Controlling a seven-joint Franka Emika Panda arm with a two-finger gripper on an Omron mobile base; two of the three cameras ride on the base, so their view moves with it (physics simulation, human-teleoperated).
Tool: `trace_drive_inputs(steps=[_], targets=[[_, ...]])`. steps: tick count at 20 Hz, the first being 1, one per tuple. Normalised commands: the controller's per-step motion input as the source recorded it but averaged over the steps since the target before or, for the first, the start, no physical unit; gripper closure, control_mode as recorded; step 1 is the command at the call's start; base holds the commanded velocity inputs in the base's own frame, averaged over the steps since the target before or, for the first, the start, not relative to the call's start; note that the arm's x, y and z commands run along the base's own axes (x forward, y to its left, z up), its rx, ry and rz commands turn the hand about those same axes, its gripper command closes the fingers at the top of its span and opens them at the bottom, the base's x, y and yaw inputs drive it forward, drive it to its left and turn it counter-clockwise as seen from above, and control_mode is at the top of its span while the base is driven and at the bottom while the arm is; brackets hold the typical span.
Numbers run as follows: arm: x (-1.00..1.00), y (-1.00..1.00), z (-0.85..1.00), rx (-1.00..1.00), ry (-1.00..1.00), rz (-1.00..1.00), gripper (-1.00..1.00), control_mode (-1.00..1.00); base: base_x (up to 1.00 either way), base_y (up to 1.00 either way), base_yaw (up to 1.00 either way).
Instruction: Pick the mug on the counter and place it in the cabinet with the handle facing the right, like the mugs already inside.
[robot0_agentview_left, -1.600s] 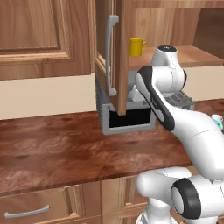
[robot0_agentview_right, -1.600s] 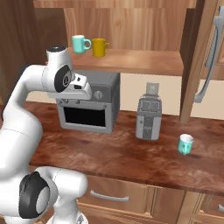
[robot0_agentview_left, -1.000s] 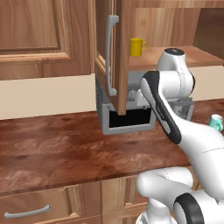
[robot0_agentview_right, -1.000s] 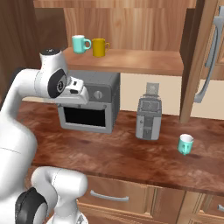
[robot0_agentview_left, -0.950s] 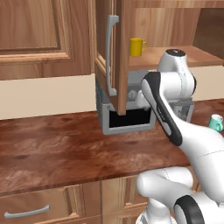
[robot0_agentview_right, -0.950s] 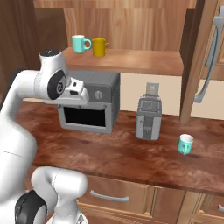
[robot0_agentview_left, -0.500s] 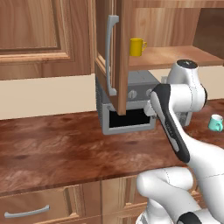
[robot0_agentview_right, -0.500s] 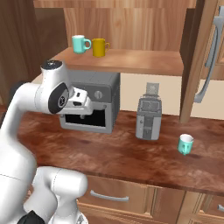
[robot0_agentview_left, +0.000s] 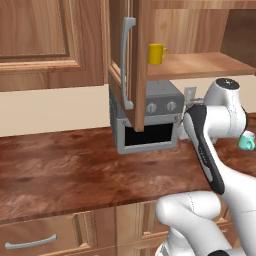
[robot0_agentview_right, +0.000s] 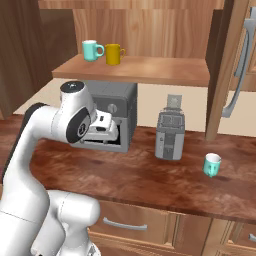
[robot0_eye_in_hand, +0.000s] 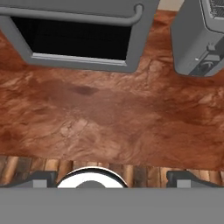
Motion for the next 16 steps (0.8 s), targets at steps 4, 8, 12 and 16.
trace_drive_inputs(steps=[4, 8, 12, 16], targets=[[0.0, -0.38, -0.21, -0.02, 0.0, 0.0, -1.0, -1.0, 0.0, 0.0, 0.0], [0.0, -0.34, -0.22, -0.05, 0.0, 0.0, -1.0, -1.0, 0.0, 0.0, 0.0], [0.0, -0.33, -0.21, -0.04, 0.0, 0.0, -1.0, -1.0, 0.0, 0.0, 0.0], [0.0, -0.36, -0.19, -0.07, 0.0, 0.0, -1.0, -1.0, 0.0, 0.0, 0.0]])
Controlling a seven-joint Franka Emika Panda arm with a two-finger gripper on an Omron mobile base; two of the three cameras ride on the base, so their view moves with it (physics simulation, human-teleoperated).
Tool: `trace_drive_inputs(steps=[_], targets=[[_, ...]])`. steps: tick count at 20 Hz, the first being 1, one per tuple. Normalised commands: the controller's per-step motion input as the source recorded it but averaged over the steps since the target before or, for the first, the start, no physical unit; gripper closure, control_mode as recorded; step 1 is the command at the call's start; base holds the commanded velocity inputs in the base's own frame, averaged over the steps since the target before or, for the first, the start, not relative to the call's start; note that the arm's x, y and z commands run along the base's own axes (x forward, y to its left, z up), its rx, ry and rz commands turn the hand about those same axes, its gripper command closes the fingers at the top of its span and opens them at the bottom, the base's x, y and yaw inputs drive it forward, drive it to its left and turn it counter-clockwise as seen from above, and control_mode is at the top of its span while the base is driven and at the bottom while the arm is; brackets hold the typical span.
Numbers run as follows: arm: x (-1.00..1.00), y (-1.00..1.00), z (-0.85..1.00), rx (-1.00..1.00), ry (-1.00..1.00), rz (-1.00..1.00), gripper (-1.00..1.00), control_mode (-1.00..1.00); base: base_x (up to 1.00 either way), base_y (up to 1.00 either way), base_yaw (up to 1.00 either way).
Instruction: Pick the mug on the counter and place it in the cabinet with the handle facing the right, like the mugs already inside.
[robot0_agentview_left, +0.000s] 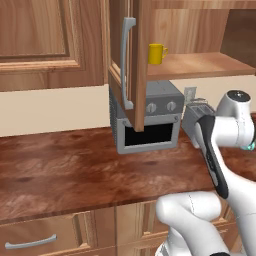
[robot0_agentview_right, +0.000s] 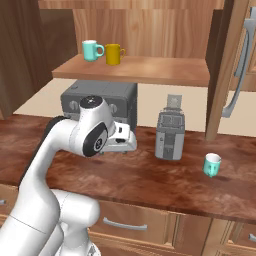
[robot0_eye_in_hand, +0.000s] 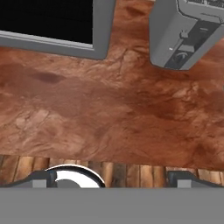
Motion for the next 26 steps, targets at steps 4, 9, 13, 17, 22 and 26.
trace_drive_inputs(steps=[4, 9, 13, 17, 22, 26], targets=[[0.0, -0.39, -0.17, -0.1, 0.0, 0.0, -1.0, -1.0, 0.0, 0.0, 0.0], [0.0, -0.38, -0.19, -0.09, 0.0, 0.0, -1.0, -1.0, 0.0, 0.0, 0.0], [0.0, -0.41, -0.14, -0.07, 0.0, 0.0, -1.0, -1.0, 0.0, 0.0, 0.0], [0.02, -0.41, -0.12, -0.05, 0.0, 0.0, -1.0, -1.0, 0.0, 0.0, 0.0], [0.08, -0.43, -0.1, -0.01, 0.0, 0.0, -1.0, -1.0, 0.0, 0.0, 0.0], [0.1, -0.45, -0.06, 0.0, 0.0, 0.0, -1.0, -1.0, 0.0, 0.0, 0.0]])
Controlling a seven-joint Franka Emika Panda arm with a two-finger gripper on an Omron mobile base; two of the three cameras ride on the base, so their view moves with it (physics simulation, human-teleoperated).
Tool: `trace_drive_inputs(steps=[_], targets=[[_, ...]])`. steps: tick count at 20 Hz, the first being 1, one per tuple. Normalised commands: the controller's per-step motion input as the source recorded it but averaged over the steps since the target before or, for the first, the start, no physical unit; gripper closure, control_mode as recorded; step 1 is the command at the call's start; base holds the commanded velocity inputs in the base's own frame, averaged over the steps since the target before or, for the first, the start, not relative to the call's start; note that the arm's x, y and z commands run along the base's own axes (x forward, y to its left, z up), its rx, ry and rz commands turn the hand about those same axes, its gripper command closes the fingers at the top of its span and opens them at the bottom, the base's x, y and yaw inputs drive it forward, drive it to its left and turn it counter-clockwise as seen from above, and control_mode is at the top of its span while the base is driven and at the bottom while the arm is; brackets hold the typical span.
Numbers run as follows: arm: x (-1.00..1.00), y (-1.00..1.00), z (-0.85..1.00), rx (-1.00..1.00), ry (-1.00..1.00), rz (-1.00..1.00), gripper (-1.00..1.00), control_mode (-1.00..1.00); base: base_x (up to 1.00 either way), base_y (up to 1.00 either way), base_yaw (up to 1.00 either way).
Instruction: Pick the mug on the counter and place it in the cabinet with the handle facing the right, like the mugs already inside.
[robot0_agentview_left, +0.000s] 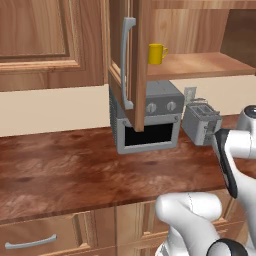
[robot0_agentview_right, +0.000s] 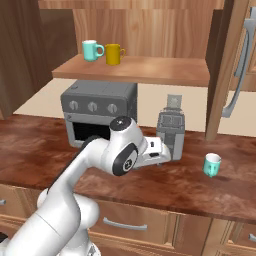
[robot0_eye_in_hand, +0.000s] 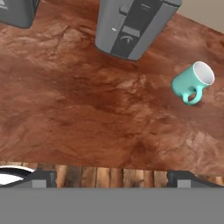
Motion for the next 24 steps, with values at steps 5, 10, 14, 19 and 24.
trace_drive_inputs(steps=[5, 10, 14, 19, 24], targets=[[0.11, -0.42, -0.06, 0.0, 0.0, 0.0, -1.0, -1.0, 0.0, 0.0, 0.0], [0.11, -0.37, -0.08, 0.0, 0.0, 0.0, -1.0, -1.0, 0.0, 0.0, 0.0], [0.11, -0.32, -0.11, 0.0, 0.0, 0.0, -1.0, -1.0, 0.0, 0.0, 0.0], [0.08, -0.25, -0.11, 0.0, 0.0, -0.06, -1.0, -1.0, 0.0, 0.0, 0.0], [0.1, -0.26, -0.06, 0.0, 0.0, -0.09, -1.0, -1.0, 0.0, 0.0, 0.0]])
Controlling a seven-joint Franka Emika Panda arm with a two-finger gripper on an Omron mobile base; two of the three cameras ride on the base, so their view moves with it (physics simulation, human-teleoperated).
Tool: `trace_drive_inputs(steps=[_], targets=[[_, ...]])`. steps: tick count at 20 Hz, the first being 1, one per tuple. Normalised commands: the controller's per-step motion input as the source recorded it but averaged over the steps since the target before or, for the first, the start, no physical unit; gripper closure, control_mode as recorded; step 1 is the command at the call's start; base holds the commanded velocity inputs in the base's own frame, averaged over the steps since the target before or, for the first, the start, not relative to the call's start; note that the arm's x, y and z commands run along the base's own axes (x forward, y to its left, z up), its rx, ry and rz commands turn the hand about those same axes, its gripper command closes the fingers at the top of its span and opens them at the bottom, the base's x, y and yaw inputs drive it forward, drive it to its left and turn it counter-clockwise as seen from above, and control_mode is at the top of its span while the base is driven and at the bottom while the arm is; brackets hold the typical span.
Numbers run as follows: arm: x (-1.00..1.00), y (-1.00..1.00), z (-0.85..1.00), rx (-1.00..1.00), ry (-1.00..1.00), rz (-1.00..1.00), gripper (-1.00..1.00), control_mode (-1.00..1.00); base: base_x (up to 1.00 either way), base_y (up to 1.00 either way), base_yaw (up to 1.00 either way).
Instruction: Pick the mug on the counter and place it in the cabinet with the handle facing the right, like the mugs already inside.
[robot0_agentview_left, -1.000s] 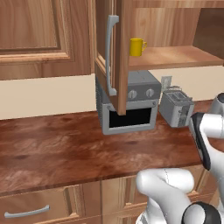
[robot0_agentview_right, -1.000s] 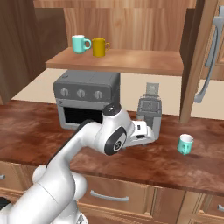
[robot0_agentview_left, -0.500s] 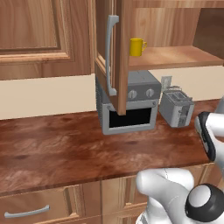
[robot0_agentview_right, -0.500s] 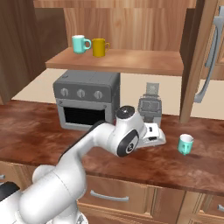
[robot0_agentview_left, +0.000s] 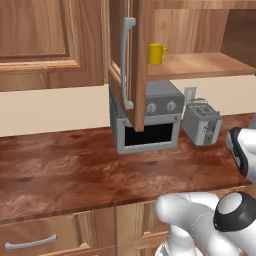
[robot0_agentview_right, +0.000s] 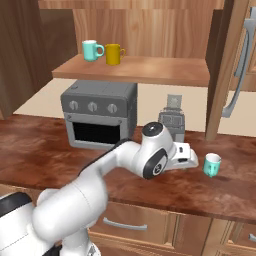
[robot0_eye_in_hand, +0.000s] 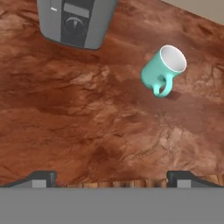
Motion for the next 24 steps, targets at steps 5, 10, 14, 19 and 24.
trace_drive_inputs(steps=[5, 10, 14, 19, 24], targets=[[0.19, -0.33, -0.04, 0.01, 0.0, -0.07, -1.0, -1.0, 0.0, 0.0, 0.0], [0.24, -0.36, -0.09, 0.01, 0.0, -0.04, -1.0, -1.0, 0.0, 0.0, 0.0], [0.17, -0.39, -0.14, 0.01, 0.0, 0.0, -1.0, -1.0, 0.0, 0.0, 0.0], [0.18, -0.32, -0.29, 0.04, 0.0, 0.0, -1.0, -1.0, 0.0, 0.0, 0.0], [0.21, -0.3, -0.24, 0.03, 0.0, 0.0, -1.0, -1.0, 0.0, 0.0, 0.0]])
